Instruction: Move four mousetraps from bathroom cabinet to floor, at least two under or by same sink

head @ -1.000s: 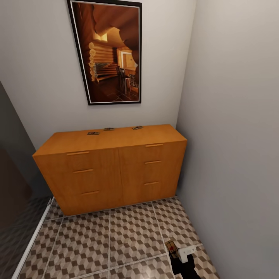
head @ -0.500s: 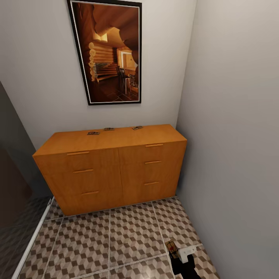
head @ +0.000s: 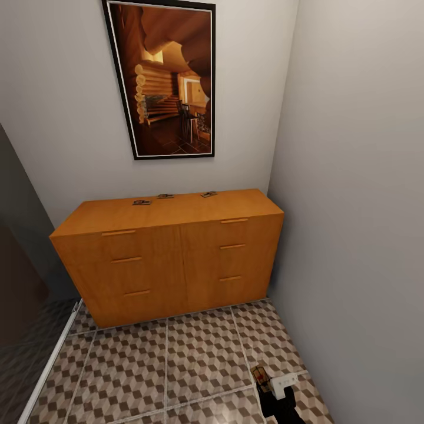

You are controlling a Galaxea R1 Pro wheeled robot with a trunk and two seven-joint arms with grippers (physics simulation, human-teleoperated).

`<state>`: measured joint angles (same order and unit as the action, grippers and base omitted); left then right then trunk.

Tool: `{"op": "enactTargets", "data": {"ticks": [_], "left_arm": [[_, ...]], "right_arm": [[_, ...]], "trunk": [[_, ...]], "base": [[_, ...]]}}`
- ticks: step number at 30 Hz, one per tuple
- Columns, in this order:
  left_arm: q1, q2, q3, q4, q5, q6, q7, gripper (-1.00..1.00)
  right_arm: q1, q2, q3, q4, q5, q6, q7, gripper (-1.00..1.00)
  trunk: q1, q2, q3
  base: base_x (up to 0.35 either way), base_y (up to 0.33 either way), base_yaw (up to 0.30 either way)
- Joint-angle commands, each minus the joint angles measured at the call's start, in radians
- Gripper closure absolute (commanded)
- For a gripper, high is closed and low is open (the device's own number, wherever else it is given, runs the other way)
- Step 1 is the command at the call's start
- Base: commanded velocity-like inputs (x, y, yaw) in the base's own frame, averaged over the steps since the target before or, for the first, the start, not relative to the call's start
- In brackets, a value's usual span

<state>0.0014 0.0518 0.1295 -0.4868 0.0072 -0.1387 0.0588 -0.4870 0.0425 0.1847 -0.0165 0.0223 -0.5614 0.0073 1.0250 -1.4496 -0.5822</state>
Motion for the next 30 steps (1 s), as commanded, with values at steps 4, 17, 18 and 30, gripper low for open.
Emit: {"op": "enactTargets", "data": {"ticks": [4, 17, 18, 30], "left_arm": [[0.000, -0.005, -0.001, 0.098, 0.004, -0.106, 0.021, -1.00], [0.000, -0.015, -0.001, 0.259, 0.006, -0.247, 0.023, -1.00], [0.000, -0.014, -0.001, 0.261, 0.005, -0.249, 0.023, -1.00], [0.000, -0.021, 0.001, 0.277, 0.005, -0.247, 0.026, -1.00]], "right_arm": [[-0.001, -0.001, -0.001, 0.001, 0.002, -0.003, 0.001, 1.00], [-0.001, -0.001, -0.001, 0.001, 0.001, -0.003, 0.000, 1.00], [-0.001, -0.001, -0.001, 0.001, 0.002, -0.003, 0.001, 1.00], [-0.001, -0.001, -0.001, 0.001, 0.002, -0.003, 0.001, 1.00]], "trunk": [[0.000, 0.000, -0.001], [0.000, 0.000, -0.001], [0.000, 0.000, -0.001], [0.000, 0.000, -0.001]], "base": [[0.000, 0.000, 0.000], [0.000, 0.000, 0.000], [0.000, 0.000, 0.000], [0.000, 0.000, 0.000]]}}
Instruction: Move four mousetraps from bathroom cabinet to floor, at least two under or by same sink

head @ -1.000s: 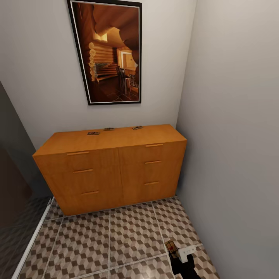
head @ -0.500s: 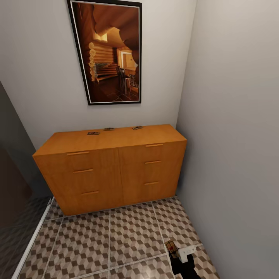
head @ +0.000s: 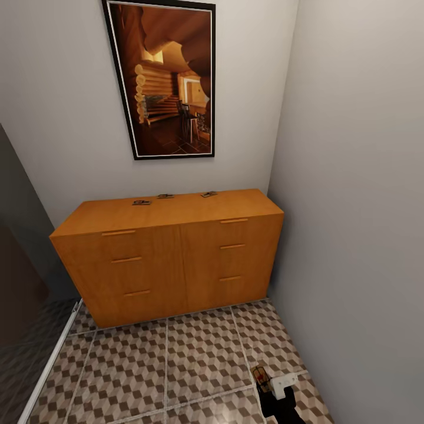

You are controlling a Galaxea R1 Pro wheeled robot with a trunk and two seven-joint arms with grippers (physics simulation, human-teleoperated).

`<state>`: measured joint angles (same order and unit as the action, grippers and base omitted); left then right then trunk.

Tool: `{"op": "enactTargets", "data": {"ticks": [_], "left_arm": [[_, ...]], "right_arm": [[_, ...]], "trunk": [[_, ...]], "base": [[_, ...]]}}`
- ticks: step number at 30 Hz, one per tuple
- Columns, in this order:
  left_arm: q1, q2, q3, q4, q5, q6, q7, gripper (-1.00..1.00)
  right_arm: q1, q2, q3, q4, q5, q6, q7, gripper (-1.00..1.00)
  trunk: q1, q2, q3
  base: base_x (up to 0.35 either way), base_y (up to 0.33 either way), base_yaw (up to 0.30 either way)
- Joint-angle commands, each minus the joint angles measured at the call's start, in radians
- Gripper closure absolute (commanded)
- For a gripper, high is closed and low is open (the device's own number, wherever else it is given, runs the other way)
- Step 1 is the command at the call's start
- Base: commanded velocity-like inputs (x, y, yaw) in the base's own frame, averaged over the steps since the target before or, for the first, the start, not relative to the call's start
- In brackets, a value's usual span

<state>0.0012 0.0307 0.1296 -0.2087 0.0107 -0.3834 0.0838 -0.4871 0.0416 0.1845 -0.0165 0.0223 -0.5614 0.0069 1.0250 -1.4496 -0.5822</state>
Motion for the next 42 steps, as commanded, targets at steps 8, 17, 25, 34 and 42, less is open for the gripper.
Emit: {"op": "enactTargets", "data": {"ticks": [8, 17, 25, 34, 42], "left_arm": [[0.000, -0.011, 0.003, -0.090, 0.000, 0.005, 0.005, -1.00], [0.000, -0.028, 0.003, -0.346, 0.002, 0.211, 0.006, -1.00], [0.000, -0.036, 0.000, -0.676, 0.000, 0.532, 0.003, -1.00], [0.000, -0.012, -0.001, -1.069, 0.000, 0.828, 0.001, -1.00], [-0.001, -0.010, -0.003, -1.258, 0.000, 0.997, -0.002, -1.00]], "right_arm": [[-0.001, 0.000, 0.000, 0.001, 0.002, -0.003, 0.001, 1.00], [-0.001, 0.000, 0.000, 0.001, 0.002, -0.003, 0.001, 1.00], [-0.001, 0.000, 0.000, 0.001, 0.002, -0.003, 0.001, 1.00], [-0.001, 0.000, 0.000, 0.001, 0.002, -0.003, 0.001, 1.00], [-0.001, 0.000, 0.000, 0.001, 0.002, -0.003, 0.001, 1.00]], "trunk": [[0.000, 0.000, -0.001], [0.000, 0.000, -0.001], [0.000, 0.000, -0.001], [0.000, 0.000, -0.001], [0.000, 0.000, -0.001]], "base": [[0.000, 0.000, 0.000], [0.000, 0.000, 0.000], [0.000, 0.000, 0.000], [0.000, 0.000, 0.000], [0.000, 0.000, 0.000]]}}
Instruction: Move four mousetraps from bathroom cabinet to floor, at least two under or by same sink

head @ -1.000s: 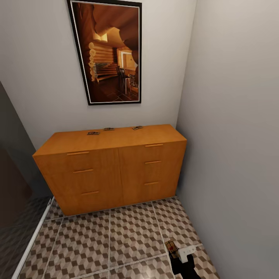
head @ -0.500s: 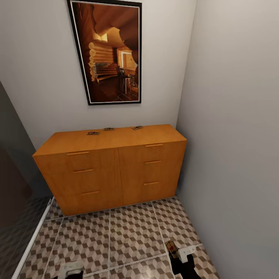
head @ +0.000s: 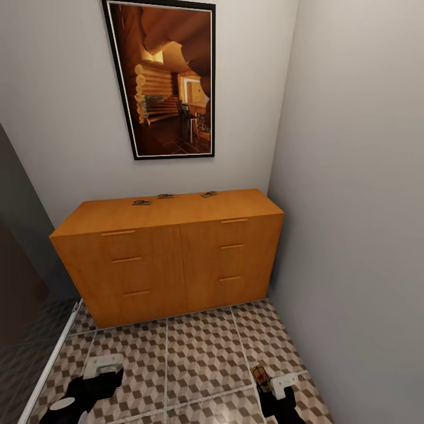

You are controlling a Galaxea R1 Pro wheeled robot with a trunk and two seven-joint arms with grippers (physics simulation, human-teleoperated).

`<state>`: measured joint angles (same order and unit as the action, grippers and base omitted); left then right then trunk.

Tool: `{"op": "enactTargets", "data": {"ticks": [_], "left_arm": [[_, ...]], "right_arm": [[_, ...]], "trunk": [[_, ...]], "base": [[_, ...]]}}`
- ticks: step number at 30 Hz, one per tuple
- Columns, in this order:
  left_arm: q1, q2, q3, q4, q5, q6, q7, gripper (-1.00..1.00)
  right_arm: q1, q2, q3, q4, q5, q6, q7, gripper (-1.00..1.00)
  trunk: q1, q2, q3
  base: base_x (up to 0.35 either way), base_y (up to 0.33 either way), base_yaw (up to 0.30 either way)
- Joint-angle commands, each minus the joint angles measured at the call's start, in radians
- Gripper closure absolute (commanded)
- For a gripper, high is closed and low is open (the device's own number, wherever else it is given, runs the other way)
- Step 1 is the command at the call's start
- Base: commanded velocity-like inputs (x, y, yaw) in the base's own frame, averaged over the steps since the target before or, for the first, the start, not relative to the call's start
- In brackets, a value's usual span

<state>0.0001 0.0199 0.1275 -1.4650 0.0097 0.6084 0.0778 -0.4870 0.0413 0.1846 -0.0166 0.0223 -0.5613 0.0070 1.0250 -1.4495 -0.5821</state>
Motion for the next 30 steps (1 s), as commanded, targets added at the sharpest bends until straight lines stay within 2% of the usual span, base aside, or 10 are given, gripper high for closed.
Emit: {"op": "enactTargets", "data": {"ticks": [1, 6, 12, 16, 21, 22, 25, 28, 29, 30], "left_arm": [[0.000, 0.000, -0.001, -0.015, 0.002, 0.013, 0.004, -1.00], [0.000, 0.000, -0.002, -0.070, 0.001, 0.080, 0.004, -1.00], [-0.013, 0.000, -0.002, -0.083, 0.000, 0.107, 0.004, -1.00], [-0.062, 0.000, -0.003, -0.085, 0.002, 0.138, 0.004, -1.00], [-0.135, -0.003, -0.007, -0.086, 0.002, 0.235, 0.001, -1.00], [-0.154, -0.007, -0.010, -0.086, 0.002, 0.251, 0.000, -1.00], [-0.259, -0.043, -0.021, -0.082, 0.003, 0.289, 0.000, -1.00], [-0.392, -0.071, -0.024, -0.070, 0.004, 0.368, 0.001, -1.00], [-0.469, -0.079, -0.025, -0.043, 0.005, 0.383, 0.002, -1.00], [-0.497, -0.080, -0.026, -0.030, 0.005, 0.387, 0.002, -1.00]], "right_arm": [[-0.001, 0.000, -0.001, 0.001, 0.002, -0.003, 0.001, 1.00], [-0.001, 0.000, -0.001, 0.001, 0.002, -0.003, 0.001, 1.00], [-0.001, 0.001, -0.001, 0.001, 0.001, -0.003, 0.002, 1.00], [-0.001, 0.001, -0.001, 0.001, 0.002, -0.003, 0.001, 1.00], [-0.001, 0.001, -0.001, 0.001, 0.002, -0.003, 0.001, 1.00], [-0.001, 0.001, -0.001, 0.001, 0.002, -0.003, 0.002, 1.00], [-0.001, 0.001, -0.001, 0.001, 0.002, -0.003, 0.002, 1.00], [-0.001, 0.003, -0.001, 0.001, 0.001, -0.003, 0.002, 1.00], [-0.001, 0.002, -0.001, 0.001, 0.001, -0.003, 0.002, 1.00], [-0.001, 0.002, -0.001, 0.001, 0.001, -0.003, 0.001, 1.00]], "trunk": [[0.000, 0.000, -0.001], [0.000, 0.000, -0.001], [0.000, 0.000, -0.001], [0.000, 0.000, -0.001], [0.000, 0.000, -0.001], [0.000, 0.000, -0.001], [0.000, 0.000, -0.001], [0.000, 0.000, -0.001], [0.000, 0.000, -0.001], [0.000, 0.000, -0.001]], "base": [[0.000, 0.000, 0.000], [0.000, 0.000, 0.000], [0.000, 0.000, 0.000], [0.000, 0.000, 0.000], [0.000, 0.000, 0.000], [0.000, 0.000, 0.000], [0.000, 0.000, 0.000], [0.000, 0.000, 0.000], [0.000, 0.000, 0.000], [0.000, 0.000, 0.000]]}}
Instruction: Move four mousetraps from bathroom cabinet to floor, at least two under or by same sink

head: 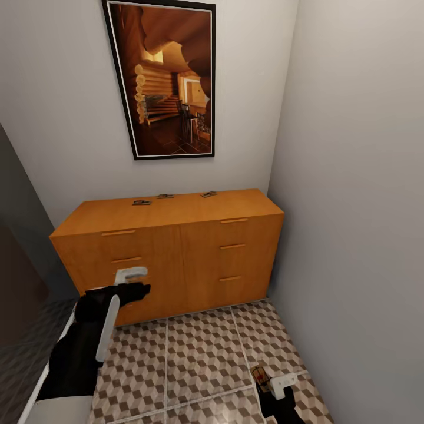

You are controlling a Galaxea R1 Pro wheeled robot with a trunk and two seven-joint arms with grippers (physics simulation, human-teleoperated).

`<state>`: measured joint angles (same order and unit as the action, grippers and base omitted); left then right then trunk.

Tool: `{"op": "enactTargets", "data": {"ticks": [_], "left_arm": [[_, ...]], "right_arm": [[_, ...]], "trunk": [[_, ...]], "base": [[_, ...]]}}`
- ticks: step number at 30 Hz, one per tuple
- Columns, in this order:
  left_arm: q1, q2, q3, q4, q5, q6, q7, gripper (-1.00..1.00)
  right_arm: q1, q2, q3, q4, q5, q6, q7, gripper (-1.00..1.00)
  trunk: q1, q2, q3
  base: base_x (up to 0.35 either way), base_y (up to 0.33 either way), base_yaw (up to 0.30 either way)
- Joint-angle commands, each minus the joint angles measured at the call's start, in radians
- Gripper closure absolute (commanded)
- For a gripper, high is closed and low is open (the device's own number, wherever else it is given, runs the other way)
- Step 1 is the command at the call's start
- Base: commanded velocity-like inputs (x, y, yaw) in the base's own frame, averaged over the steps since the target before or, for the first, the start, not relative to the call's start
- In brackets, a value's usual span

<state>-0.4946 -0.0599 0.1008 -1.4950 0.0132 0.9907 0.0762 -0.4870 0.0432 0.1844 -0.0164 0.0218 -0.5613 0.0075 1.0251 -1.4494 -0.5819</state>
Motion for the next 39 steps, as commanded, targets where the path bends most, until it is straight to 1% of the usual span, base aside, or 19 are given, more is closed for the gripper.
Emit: {"op": "enactTargets", "data": {"ticks": [1, 2, 5, 7, 9, 11, 14, 16, 19, 23, 27, 28, 29, 30, 31, 33, 34, 36, 39], "left_arm": [[-0.059, -0.003, 0.000, 0.029, 0.002, 0.010, 0.004, -1.00], [-0.088, -0.004, 0.000, 0.046, 0.002, 0.011, 0.004, -1.00], [-0.244, -0.007, -0.001, 0.155, 0.002, 0.017, 0.006, -1.00], [-0.285, -0.007, -0.001, 0.182, 0.002, 0.017, 0.006, -1.00], [-0.357, -0.008, -0.001, 0.218, 0.002, 0.019, 0.006, -1.00], [-0.388, -0.008, -0.001, 0.229, 0.002, 0.019, 0.007, -1.00], [-0.458, -0.009, -0.001, 0.255, 0.002, 0.020, 0.008, -1.00], [-0.486, -0.009, -0.001, 0.265, 0.002, 0.020, 0.008, -1.00], [-0.508, -0.008, -0.001, 0.269, 0.001, 0.021, 0.008, -1.00], [-0.515, -0.007, -0.003, 0.273, 0.000, 0.024, 0.008, -1.00], [-0.518, 0.001, -0.022, 0.273, -0.001, 0.027, 0.007, -1.00], [-0.518, 0.003, -0.030, 0.272, -0.001, 0.027, 0.007, -1.00], [-0.518, 0.010, -0.049, 0.267, -0.001, 0.027, 0.007, -1.00], [-0.518, 0.013, -0.061, 0.264, -0.001, 0.027, 0.007, -1.00], [-0.518, 0.022, -0.088, 0.256, -0.001, 0.027, 0.006, -1.00], [-0.518, 0.031, -0.111, 0.248, -0.001, 0.028, 0.006, -1.00], [-0.518, 0.038, -0.130, 0.240, -0.001, 0.028, 0.005, -1.00], [-0.519, 0.046, -0.150, 0.230, -0.001, 0.028, 0.005, -1.00], [-0.519, 0.052, -0.164, 0.224, -0.001, 0.028, 0.005, -1.00]], "right_arm": [[-0.001, -0.001, 0.000, 0.001, 0.002, -0.003, 0.001, 1.00], [-0.001, -0.001, 0.000, 0.001, 0.002, -0.003, 0.000, 1.00], [-0.001, -0.001, 0.000, 0.001, 0.002, -0.003, 0.001, 1.00], [-0.001, -0.001, 0.000, 0.001, 0.002, -0.003, 0.001, 1.00], [-0.001, -0.001, 0.000, 0.001, 0.002, -0.003, 0.001, 1.00], [-0.001, -0.001, 0.000, 0.001, 0.002, -0.003, 0.001, 1.00], [-0.001, 0.001, 0.000, 0.001, 0.002, -0.003, 0.001, 1.00], [-0.001, 0.002, 0.000, 0.001, 0.002, -0.003, 0.002, 1.00], [-0.001, 0.002, 0.000, 0.001, 0.002, -0.003, 0.004, 1.00], [-0.001, 0.003, 0.000, 0.001, 0.002, -0.003, 0.004, 1.00], [-0.001, 0.003, 0.000, 0.001, 0.001, -0.003, 0.005, 1.00], [-0.001, 0.003, 0.000, 0.001, 0.001, -0.003, 0.005, 1.00], [-0.001, 0.003, 0.000, 0.001, 0.001, -0.003, 0.005, 1.00], [-0.001, 0.003, 0.000, 0.001, 0.001, -0.003, 0.005, 1.00], [-0.001, 0.003, 0.000, 0.001, 0.001, -0.003, 0.005, 1.00], [-0.001, 0.003, 0.000, 0.001, 0.001, -0.003, 0.005, 1.00], [-0.001, 0.003, 0.000, 0.001, 0.001, -0.003, 0.005, 1.00], [-0.001, 0.003, 0.000, 0.001, 0.001, -0.003, 0.005, 1.00], [-0.001, 0.003, 0.000, 0.001, 0.001, -0.003, 0.006, 1.00]], "trunk": [[0.000, -0.001, -0.001], [0.000, -0.001, -0.001], [0.000, -0.001, -0.001], [0.000, -0.001, -0.001], [0.000, -0.001, -0.001], [0.000, -0.001, -0.001], [0.000, -0.001, -0.001], [0.000, -0.001, -0.001], [0.000, -0.001, -0.001], [0.000, -0.001, -0.001], [0.000, -0.001, -0.001], [0.000, -0.001, -0.001], [0.000, -0.001, -0.001], [0.000, -0.001, -0.001], [0.000, -0.001, -0.001], [0.000, -0.001, -0.001], [0.000, -0.001, -0.001], [0.000, -0.001, -0.001], [0.000, -0.001, -0.001]], "base": [[0.000, 0.000, 0.000], [0.000, 0.000, 0.000], [0.000, 0.000, 0.000], [0.000, 0.000, 0.000], [0.000, 0.000, 0.000], [0.000, 0.000, 0.000], [0.000, 0.000, 0.000], [0.000, 0.000, 0.000], [0.000, 0.000, 0.000], [0.000, 0.000, 0.000], [0.000, 0.000, 0.000], [0.000, 0.000, 0.000], [0.000, 0.000, 0.000], [0.000, 0.000, 0.000], [0.000, 0.000, 0.000], [0.000, 0.000, 0.000], [0.000, 0.000, 0.000], [0.000, 0.000, 0.000], [0.000, 0.000, 0.000]]}}
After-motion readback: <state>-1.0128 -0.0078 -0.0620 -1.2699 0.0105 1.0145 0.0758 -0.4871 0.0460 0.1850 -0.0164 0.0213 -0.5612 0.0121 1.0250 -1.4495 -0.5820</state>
